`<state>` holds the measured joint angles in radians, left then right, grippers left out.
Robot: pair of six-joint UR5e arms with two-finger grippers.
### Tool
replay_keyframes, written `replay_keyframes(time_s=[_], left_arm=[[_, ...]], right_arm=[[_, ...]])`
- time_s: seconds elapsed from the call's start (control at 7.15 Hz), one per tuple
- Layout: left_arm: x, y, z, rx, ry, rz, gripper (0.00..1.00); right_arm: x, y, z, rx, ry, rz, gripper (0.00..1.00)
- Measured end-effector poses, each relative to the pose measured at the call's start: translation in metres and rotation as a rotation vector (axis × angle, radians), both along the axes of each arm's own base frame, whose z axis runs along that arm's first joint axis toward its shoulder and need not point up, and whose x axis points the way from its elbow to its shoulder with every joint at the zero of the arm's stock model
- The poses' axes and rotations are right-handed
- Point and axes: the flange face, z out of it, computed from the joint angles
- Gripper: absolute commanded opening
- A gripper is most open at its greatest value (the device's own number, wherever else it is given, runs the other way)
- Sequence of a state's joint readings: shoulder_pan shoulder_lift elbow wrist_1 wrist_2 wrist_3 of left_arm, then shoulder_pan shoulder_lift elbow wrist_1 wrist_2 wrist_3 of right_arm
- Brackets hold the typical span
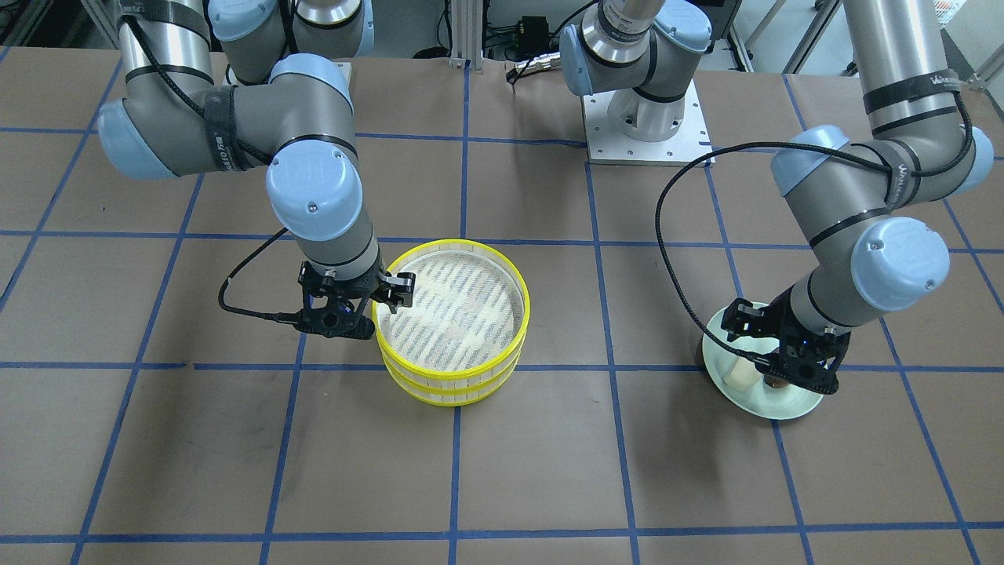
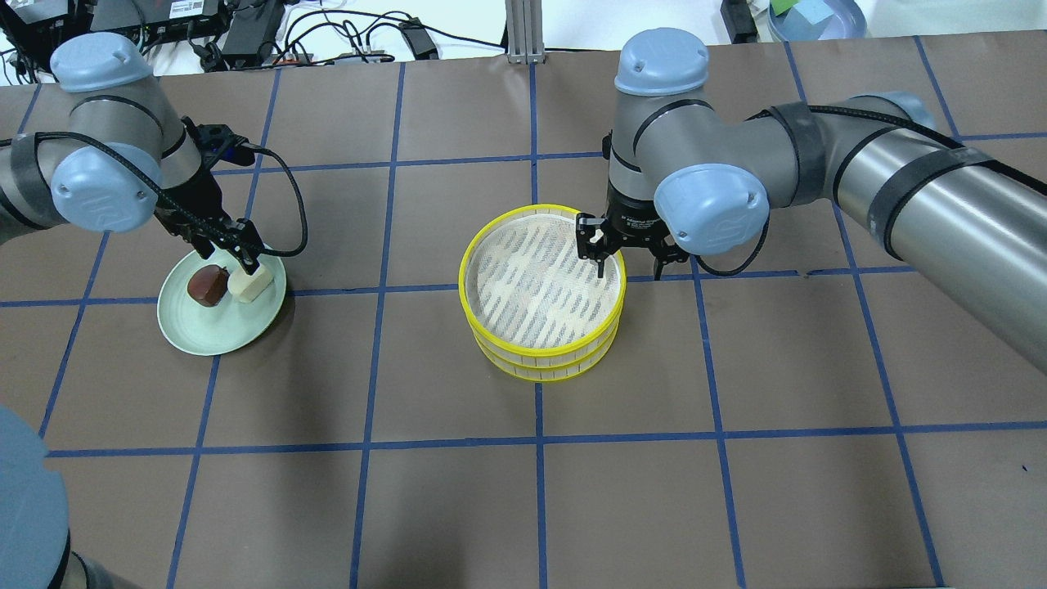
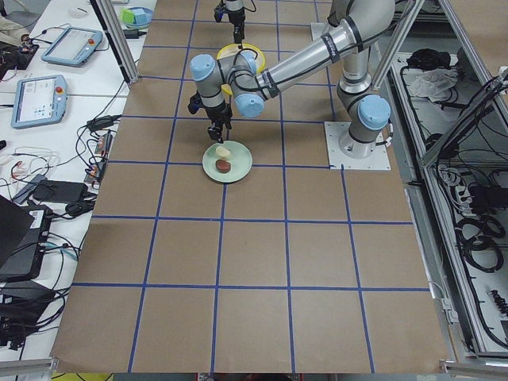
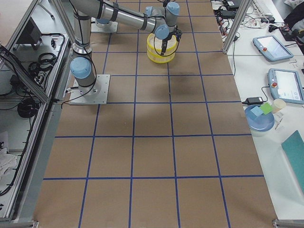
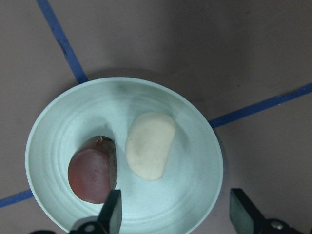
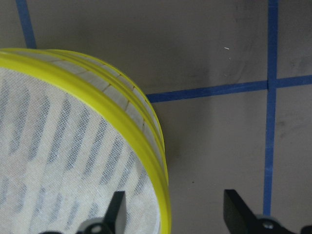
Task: Place buns in different layers of steamer
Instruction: 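Grasp the white bun with the left gripper while the right grips the top steamer rim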
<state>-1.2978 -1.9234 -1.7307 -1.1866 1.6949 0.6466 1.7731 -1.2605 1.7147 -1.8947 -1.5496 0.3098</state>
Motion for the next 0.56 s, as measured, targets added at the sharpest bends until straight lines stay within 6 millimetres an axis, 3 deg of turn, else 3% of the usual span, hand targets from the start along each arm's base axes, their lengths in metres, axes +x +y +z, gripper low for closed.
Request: replay_keyframes(time_s=[0.56], left_arm=[[0.004,-0.011,-0.041,0.038,0.019,-0.112,0.81]], right_arm=[[0.0,-0.002,0.003,-0.01,-0.002,0.004,0.15]])
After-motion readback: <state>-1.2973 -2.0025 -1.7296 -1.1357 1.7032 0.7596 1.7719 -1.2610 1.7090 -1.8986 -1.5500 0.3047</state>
